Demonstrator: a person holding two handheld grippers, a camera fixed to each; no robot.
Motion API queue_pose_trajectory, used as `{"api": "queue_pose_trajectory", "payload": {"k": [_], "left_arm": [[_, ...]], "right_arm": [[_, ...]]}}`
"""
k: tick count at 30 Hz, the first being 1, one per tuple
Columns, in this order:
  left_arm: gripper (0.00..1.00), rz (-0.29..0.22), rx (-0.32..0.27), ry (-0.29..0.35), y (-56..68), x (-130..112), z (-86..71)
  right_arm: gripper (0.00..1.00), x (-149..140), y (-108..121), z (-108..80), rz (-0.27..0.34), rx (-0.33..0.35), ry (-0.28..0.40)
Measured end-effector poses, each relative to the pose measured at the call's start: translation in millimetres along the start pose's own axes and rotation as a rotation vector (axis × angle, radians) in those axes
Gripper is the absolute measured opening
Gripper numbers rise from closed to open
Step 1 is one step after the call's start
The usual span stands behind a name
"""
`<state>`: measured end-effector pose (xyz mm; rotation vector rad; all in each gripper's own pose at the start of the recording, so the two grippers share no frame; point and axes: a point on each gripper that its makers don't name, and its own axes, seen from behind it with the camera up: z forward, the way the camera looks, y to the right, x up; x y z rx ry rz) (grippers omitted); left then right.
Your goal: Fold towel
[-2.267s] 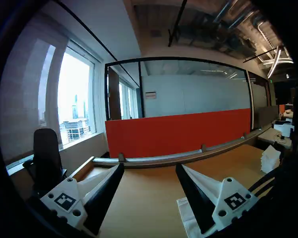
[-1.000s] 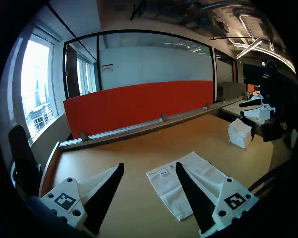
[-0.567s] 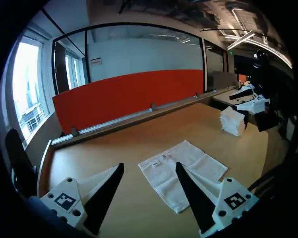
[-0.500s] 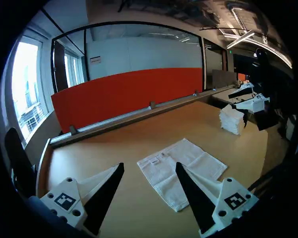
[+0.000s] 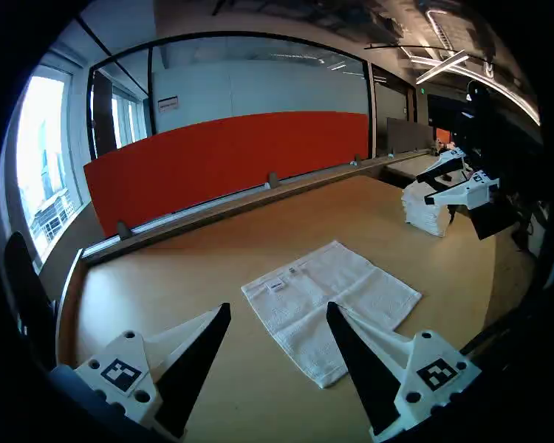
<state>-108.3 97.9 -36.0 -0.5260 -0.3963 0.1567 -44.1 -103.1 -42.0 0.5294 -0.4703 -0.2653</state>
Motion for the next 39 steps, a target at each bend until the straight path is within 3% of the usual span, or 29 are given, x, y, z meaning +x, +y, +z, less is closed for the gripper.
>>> {"api": "queue_pose_trajectory", "payload": {"k": [27, 39], "left_arm": [[0.96, 0.044, -0.080, -0.146, 35.8, -94, 39.8], [0.96, 0.043, -0.124, -0.237, 51.4, -138, 55.6]], "right_arm": [[1.00, -92, -40, 40.7, -0.037, 0.086, -0.134], [1.00, -137, -58, 52.7, -0.022, 0.119, -0.202]]}}
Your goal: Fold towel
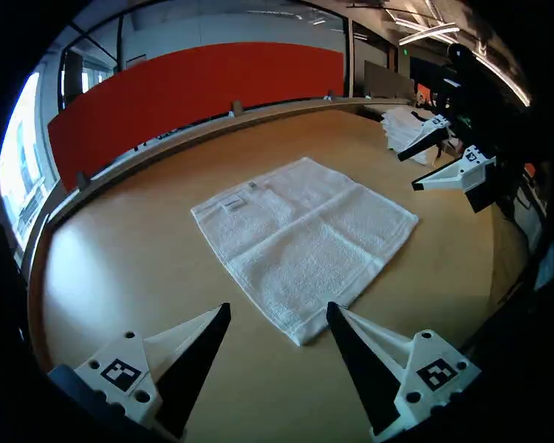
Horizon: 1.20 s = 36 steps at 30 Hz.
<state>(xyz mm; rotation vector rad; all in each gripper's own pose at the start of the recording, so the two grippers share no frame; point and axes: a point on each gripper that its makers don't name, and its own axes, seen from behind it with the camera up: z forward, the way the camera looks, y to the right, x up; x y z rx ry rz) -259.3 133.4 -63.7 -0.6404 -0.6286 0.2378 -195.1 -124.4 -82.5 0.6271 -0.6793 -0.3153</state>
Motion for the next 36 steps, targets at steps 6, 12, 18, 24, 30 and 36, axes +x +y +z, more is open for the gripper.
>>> {"api": "queue_pose_trajectory", "payload": {"k": [6, 12, 18, 24, 30, 36], "left_arm": [[0.96, 0.010, -0.016, -0.040, 4.6, -15, 10.0], [0.96, 0.011, -0.028, -0.070, 10.6, -25, 19.3], [0.97, 0.016, -0.039, -0.097, 17.4, -33, 25.7], [0.96, 0.016, -0.045, -0.126, 22.2, -41, 30.3], [0.96, 0.022, -0.054, -0.148, 26.7, -46, 35.2], [0.96, 0.022, -0.067, -0.160, 28.9, -47, 38.4]], "right_arm": [[1.00, -20, -5, 7.9, -0.002, 0.016, -0.033], [1.00, -38, -9, 13.5, -0.011, 0.032, -0.068], [1.00, -53, -12, 14.5, -0.022, 0.049, -0.099], [1.00, -67, -14, 14.8, -0.031, 0.065, -0.131], [1.00, -73, -15, 15.9, -0.038, 0.077, -0.142], [1.00, -74, -14, 17.6, -0.041, 0.081, -0.144]]}}
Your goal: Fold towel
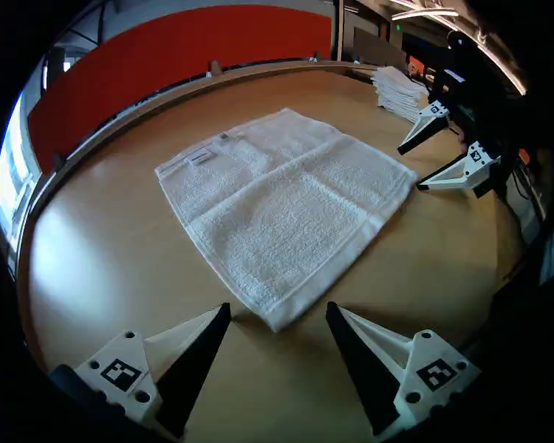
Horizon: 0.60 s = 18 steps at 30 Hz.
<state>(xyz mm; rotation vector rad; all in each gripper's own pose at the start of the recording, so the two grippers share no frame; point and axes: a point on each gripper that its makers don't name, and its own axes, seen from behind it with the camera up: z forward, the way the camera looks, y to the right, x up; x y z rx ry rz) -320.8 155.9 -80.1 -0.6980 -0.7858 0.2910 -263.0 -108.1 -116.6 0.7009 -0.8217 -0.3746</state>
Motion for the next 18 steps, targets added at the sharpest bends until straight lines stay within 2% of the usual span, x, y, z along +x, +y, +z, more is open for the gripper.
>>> {"api": "queue_pose_trajectory", "payload": {"k": [6, 18], "left_arm": [[0.96, -0.007, -0.005, -0.005, -0.4, -1.0, 1.1], [0.96, -0.010, -0.005, -0.016, -0.1, -1.7, 1.4]], "right_arm": [[0.98, -1.0, -2.7, 1.5, -0.011, 0.012, -0.005], [0.93, -3.2, -4.8, 1.9, 0.004, 0.033, -0.004]]}}
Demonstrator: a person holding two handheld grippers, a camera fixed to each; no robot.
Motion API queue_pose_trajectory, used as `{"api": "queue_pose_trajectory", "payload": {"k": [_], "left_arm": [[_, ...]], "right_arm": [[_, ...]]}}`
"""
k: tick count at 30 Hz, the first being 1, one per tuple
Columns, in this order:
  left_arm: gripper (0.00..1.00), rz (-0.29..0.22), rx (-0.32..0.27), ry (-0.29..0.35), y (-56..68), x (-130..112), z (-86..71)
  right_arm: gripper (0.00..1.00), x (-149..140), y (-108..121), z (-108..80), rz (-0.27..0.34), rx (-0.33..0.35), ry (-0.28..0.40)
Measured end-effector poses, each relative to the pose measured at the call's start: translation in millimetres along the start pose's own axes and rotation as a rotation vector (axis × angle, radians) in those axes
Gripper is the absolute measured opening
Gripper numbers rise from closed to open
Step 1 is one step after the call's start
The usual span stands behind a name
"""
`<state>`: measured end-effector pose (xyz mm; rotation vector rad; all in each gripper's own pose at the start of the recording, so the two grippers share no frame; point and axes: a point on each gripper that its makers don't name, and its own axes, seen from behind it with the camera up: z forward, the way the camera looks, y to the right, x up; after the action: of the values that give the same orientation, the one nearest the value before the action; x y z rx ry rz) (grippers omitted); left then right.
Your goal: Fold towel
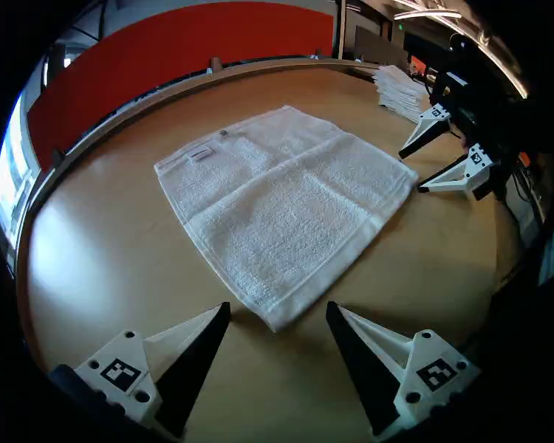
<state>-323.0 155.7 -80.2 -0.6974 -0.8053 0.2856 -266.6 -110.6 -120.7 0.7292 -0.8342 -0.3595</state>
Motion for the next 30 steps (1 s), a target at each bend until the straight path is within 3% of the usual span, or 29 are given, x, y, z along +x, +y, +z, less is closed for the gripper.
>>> {"api": "queue_pose_trajectory", "payload": {"k": [10, 17, 21, 24, 30], "left_arm": [[0.94, -0.003, 0.002, -0.007, 0.6, 0, -0.1], [0.81, -0.008, 0.005, -0.011, 1.7, 1, -0.4], [0.77, -0.013, 0.008, -0.012, 3.3, 0, -0.8], [0.74, -0.015, 0.010, -0.015, 3.7, 0, -1.1], [0.39, -0.038, 0.028, -0.024, 2.7, 0, -1.1]], "right_arm": [[0.76, -1, -5, 0.3, 0.024, 0.025, -0.012], [0.60, 0, -11, 0.0, 0.012, 0.036, -0.014], [0.57, 0, -11, -0.2, 0.011, 0.038, -0.014], [0.46, 1, -11, 0.3, 0.010, 0.040, -0.014], [0.33, 2, -12, 1.2, 0.006, 0.042, -0.015]]}}
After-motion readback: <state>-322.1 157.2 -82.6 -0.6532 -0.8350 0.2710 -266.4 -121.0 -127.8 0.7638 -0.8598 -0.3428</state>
